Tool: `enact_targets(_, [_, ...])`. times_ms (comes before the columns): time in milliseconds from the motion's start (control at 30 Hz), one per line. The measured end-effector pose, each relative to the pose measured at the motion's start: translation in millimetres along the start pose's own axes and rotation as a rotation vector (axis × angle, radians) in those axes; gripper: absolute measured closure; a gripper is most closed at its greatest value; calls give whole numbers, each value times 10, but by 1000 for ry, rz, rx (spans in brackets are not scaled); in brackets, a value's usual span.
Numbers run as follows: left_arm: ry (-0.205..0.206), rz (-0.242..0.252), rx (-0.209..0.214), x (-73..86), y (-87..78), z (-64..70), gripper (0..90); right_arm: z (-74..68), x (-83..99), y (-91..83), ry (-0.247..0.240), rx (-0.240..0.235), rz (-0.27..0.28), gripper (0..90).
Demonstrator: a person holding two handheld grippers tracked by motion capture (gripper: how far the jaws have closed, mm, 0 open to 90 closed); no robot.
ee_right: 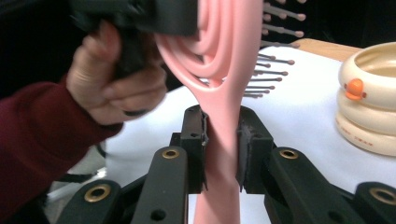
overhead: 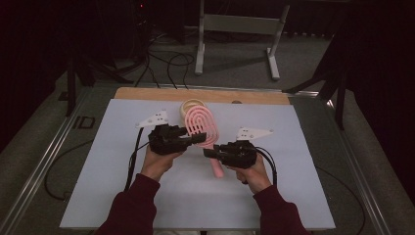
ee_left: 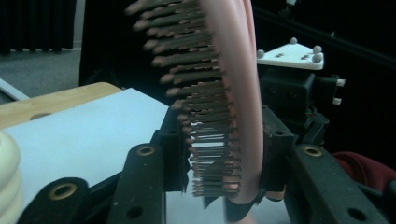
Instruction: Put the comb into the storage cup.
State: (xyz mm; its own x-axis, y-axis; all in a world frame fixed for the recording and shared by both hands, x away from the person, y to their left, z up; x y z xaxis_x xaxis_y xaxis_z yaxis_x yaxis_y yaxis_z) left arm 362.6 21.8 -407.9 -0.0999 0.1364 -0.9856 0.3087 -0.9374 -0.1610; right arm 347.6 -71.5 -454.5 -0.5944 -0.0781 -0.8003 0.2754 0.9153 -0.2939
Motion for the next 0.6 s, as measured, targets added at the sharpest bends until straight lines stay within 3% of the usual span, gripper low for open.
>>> enact_targets(100, [24, -18, -17, -41, 24, 27, 637, 7, 0, 7, -16, 23, 11, 755])
enact_targets(267, [30, -12, -19, -72, 34, 45, 642, -2, -22, -8, -22, 20, 24, 752])
enact_targets(500, [40, -19, -48, -87, 54, 33, 646, 8, -44, -32, -56, 75, 33, 723])
enact_targets(600, [40, -14, -61, -96, 40, 10, 646, 8, -39, -38, -103, 122, 26, 644])
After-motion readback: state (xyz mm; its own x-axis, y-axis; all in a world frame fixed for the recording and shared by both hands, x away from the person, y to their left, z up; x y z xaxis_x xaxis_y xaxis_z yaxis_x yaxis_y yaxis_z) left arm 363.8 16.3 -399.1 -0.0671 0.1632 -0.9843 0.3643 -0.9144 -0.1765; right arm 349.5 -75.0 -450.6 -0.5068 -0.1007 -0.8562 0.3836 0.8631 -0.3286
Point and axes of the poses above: each handheld gripper's, and its own axes: y roughly forward along the jaws, x roughly out of its underside, z roughly to its right, the point moved 9 cm from there along y, roughly forward along the jaws, and after that the axes turned 15 degrees about y, right-handed, at the moved point
